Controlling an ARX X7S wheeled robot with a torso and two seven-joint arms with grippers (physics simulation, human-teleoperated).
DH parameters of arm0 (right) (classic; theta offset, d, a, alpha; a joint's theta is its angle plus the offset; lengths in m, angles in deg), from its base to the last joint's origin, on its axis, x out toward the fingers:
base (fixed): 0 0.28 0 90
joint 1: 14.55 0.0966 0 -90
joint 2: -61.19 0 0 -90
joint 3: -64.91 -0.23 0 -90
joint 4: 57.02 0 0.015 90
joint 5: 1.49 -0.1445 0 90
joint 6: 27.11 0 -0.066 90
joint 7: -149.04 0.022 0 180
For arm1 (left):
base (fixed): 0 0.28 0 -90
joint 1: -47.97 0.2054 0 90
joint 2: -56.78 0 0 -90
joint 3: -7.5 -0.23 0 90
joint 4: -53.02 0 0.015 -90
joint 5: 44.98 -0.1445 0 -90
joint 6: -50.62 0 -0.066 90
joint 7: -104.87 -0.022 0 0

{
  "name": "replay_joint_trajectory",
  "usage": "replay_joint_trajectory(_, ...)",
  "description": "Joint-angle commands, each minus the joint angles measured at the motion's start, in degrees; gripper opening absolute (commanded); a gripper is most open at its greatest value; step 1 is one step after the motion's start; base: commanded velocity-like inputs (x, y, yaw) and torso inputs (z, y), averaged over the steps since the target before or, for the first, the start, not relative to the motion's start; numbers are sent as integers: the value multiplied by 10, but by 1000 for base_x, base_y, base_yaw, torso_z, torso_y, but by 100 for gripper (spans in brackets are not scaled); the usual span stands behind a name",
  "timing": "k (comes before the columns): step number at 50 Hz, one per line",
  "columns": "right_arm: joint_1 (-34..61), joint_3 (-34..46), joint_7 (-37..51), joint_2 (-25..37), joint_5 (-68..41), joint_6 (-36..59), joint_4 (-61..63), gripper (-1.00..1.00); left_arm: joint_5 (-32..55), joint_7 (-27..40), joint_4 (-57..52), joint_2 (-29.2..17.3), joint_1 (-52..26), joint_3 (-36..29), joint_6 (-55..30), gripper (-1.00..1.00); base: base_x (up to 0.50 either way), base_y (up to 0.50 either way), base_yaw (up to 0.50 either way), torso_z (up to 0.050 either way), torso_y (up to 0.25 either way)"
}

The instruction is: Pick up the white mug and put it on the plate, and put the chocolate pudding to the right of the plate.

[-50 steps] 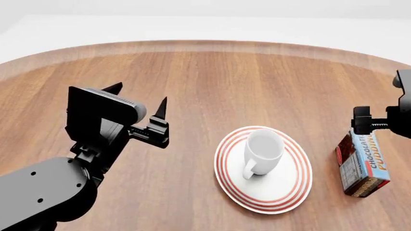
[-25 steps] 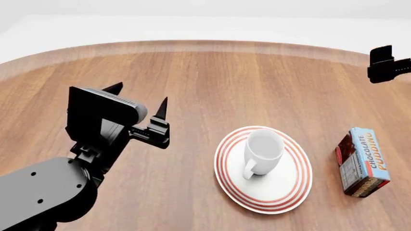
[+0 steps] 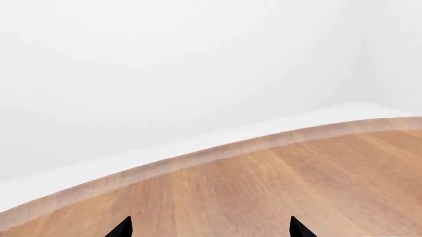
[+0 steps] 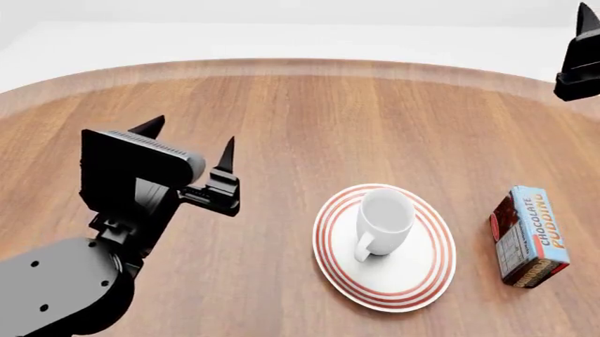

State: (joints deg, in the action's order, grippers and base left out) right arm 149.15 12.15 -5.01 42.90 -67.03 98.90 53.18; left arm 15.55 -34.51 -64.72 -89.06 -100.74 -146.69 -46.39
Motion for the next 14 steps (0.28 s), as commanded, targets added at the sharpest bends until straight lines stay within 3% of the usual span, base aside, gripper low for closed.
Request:
replay_joint_trajectory(1,-130,-56,140,63,-23,-181,179,100,-39,49,-57,-18,7,21,-5,100,0,0,0,0,0)
replay_joint_trajectory(6,-187,-52,222,78,17,-255,229,100,-44,93,-88,-48,23,38,23,100,0,0,0,0,0)
replay_joint_trajectory(14,-251,-38,272,98,56,-329,262,100,-60,136,-111,-78,46,48,48,100,0,0,0,0,0)
